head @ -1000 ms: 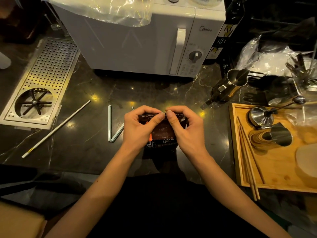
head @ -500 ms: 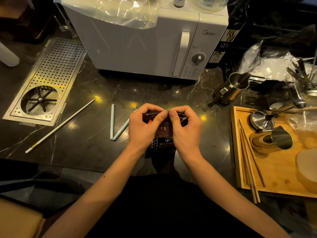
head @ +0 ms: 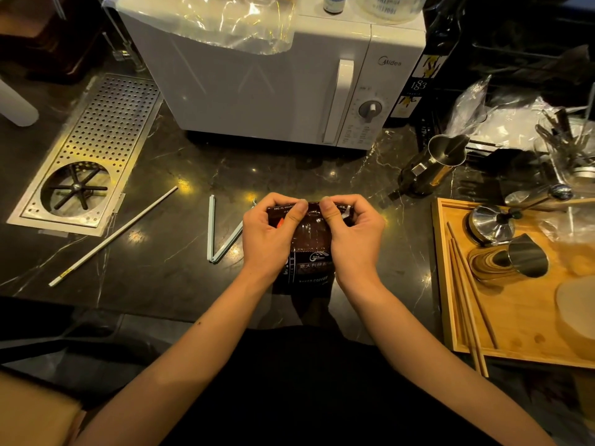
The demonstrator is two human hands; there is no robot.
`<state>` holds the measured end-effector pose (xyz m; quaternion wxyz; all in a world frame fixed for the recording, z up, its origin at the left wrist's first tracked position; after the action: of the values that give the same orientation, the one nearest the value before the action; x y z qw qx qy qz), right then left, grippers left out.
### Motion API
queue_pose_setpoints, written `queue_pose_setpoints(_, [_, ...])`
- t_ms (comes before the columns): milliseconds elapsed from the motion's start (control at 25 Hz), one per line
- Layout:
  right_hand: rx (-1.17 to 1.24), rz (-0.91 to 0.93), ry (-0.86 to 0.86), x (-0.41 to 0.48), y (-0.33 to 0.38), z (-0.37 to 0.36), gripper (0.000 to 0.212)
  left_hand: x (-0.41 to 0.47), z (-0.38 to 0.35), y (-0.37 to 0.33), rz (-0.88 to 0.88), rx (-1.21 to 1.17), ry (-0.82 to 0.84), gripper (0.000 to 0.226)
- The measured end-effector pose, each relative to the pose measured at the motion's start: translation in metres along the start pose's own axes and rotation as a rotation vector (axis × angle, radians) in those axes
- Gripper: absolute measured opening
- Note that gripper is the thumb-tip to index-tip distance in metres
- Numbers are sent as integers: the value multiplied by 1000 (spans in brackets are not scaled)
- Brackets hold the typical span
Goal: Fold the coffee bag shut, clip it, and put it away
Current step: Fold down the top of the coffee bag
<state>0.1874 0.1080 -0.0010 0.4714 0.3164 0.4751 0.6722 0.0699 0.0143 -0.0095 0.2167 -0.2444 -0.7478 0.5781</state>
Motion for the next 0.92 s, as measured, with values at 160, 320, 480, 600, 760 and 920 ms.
queue_pose_setpoints(160, [-53, 11, -22, 9, 2, -6, 15, 10, -2, 2, 11, -12, -33, 7])
queue_pose_setpoints(320, [-81, 31, -40, 13, 2, -10, 16, 14, -3, 4, -17, 12, -26, 12])
queue_pose_setpoints(480, [-78, 57, -34, 7, 0, -8, 16, 6, -3, 3, -44, 39, -3, 14])
queue_pose_setpoints(600, [-87, 67, -29, 6, -1, -7, 19, 4, -5, 2, -61, 61, 23, 13])
queue_pose_setpoints(760, [-96, 85, -34, 5, -1, -8, 18, 6, -4, 4, -104, 142, 34, 15])
queue_pose_setpoints(920, [-84, 87, -44, 3, -3, -9, 20, 5, -3, 6, -125, 198, 49, 19])
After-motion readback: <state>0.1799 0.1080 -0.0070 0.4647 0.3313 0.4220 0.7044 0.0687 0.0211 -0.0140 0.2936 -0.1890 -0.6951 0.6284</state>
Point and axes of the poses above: each hand's wrist, its own x-axis towards the middle knuckle, its own z-axis out of the back of the hand, y = z × x, the point moved 6 cm from there along x, towards the middle knuckle, and after that the axes turned 15 degrees about -x, right-handed, at the moved point
